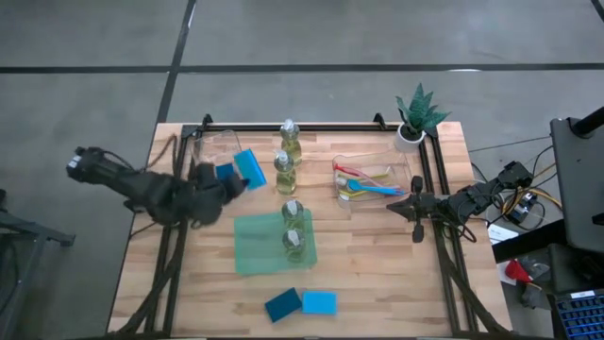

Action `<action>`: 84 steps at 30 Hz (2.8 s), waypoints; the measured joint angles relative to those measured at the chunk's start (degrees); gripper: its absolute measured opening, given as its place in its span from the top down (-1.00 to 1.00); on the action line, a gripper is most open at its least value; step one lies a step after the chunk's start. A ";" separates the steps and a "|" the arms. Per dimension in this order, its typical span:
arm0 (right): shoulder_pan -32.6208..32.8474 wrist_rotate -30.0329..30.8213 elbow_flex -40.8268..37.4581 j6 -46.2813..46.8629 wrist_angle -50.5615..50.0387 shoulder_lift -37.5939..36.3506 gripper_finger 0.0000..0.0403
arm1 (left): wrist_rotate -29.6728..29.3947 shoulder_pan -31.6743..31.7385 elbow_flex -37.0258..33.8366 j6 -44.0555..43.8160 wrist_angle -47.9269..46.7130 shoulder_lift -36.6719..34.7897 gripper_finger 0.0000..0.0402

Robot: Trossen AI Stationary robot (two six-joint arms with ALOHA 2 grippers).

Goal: Pick & Place Kitchen Sink Supplies
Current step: Put the blue sponge into the left transparent bin

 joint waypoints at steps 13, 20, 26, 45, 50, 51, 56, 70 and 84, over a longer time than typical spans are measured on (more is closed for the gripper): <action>0.00 0.00 0.00 0.00 0.00 0.00 0.96 | 10.64 19.88 0.60 6.61 -18.84 -8.33 1.00; -0.02 0.00 0.00 0.00 -0.02 0.00 0.96 | 19.61 28.50 0.58 8.12 -25.07 -8.28 1.00; -0.01 -0.01 0.00 0.00 -0.02 0.00 0.96 | 22.95 36.00 0.55 12.37 -25.59 -5.98 1.00; 0.00 0.00 0.00 -0.01 -0.02 0.00 0.96 | 41.50 50.73 0.46 29.29 -26.85 11.17 1.00; -0.01 -0.01 0.00 0.00 0.00 0.00 0.96 | 41.58 53.40 -0.70 30.41 -27.29 13.51 1.00; -0.01 0.00 0.00 -0.01 -0.01 0.00 0.96 | 41.99 53.75 -1.19 30.41 -27.27 13.84 1.00; 0.00 -0.01 0.00 -0.01 -0.01 0.00 0.96 | 44.15 54.56 -3.54 30.76 -26.45 15.48 1.00; -0.02 0.00 0.00 -0.02 0.00 0.00 0.96 | 45.56 55.25 -9.76 29.51 -18.19 17.05 1.00; -0.02 0.00 0.02 -0.02 -0.02 0.00 0.96 | 46.15 56.80 -12.95 32.42 -12.96 17.53 1.00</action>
